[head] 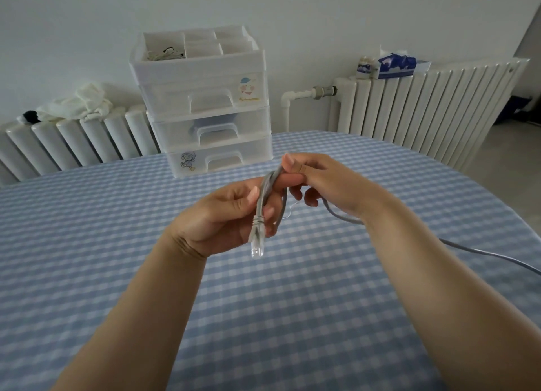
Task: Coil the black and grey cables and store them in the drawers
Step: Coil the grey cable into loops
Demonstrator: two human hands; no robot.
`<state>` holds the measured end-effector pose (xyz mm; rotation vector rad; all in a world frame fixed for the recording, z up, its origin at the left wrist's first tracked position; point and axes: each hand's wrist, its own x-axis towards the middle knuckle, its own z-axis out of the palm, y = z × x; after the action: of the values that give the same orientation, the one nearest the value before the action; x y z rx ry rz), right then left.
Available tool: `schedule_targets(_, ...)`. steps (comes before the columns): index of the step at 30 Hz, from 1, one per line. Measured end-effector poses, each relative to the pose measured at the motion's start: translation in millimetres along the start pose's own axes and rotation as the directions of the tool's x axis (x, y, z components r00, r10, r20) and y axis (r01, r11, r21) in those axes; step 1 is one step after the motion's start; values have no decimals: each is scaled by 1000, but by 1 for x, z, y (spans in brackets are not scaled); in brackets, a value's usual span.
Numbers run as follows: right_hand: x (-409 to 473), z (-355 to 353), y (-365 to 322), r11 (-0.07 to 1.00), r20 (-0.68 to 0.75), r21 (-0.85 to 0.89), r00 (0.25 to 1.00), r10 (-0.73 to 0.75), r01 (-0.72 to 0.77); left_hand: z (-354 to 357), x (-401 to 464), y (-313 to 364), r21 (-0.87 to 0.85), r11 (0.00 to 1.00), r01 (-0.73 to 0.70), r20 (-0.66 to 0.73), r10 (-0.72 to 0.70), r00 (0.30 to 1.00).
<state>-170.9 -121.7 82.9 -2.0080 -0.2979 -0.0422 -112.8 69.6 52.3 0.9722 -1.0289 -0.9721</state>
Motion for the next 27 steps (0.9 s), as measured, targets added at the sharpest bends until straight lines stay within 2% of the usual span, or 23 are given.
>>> schedule_targets(5, -1, 5, -4, 997, -3, -70, 1000, 26, -26, 0, -2, 3, -25, 999, 48, -184, -52, 982)
schedule_targets(9, -1, 8, -8, 993, -91, -81, 993, 80, -87, 3, -6, 13, 169, 975, 146, -412, -64, 909)
schedule_targets(11, -1, 10, -10, 992, -106, -63, 989, 103, -110, 9, -4, 16, 349, 906, 241, -548, -12, 837)
schedule_targets(13, -1, 12, -11, 990, -115, -29, 985, 132, -136, 15, -1, 17, 523, 783, 337, -633, 91, 769)
schedule_targets(15, -2, 13, -12, 988, -129, -4, 980, 154, -156, 19, 3, 16, 578, 722, 380, -660, 139, 738)
schedule_targets(18, -2, 13, -12, 984, -139, 5, 975, 175, -176, 22, 7, 13, 585, 702, 405, -698, 182, 693)
schedule_targets(22, -2, 15, -13, 978, -119, 110, 974, 192, -179, 27, 14, 5, 687, 549, 476, -711, 372, 596)
schedule_targets(23, -1, 17, -14, 974, -117, 143, 974, 195, -178, 25, 14, 2, 728, 465, 503, -684, 444, 579)
schedule_targets(25, 0, 21, -12, 977, -141, 130, 972, 188, -170, 21, 12, 0, 768, 153, 622, -599, 515, 613)
schedule_targets(26, 0, 22, -11, 984, -158, 88, 973, 167, -155, 20, 10, 3, 761, 66, 646, -590, 487, 645)
schedule_targets(27, 0, 23, -9, 990, -172, 57, 975, 138, -130, 19, 9, 8, 767, 95, 635, -606, 431, 668)
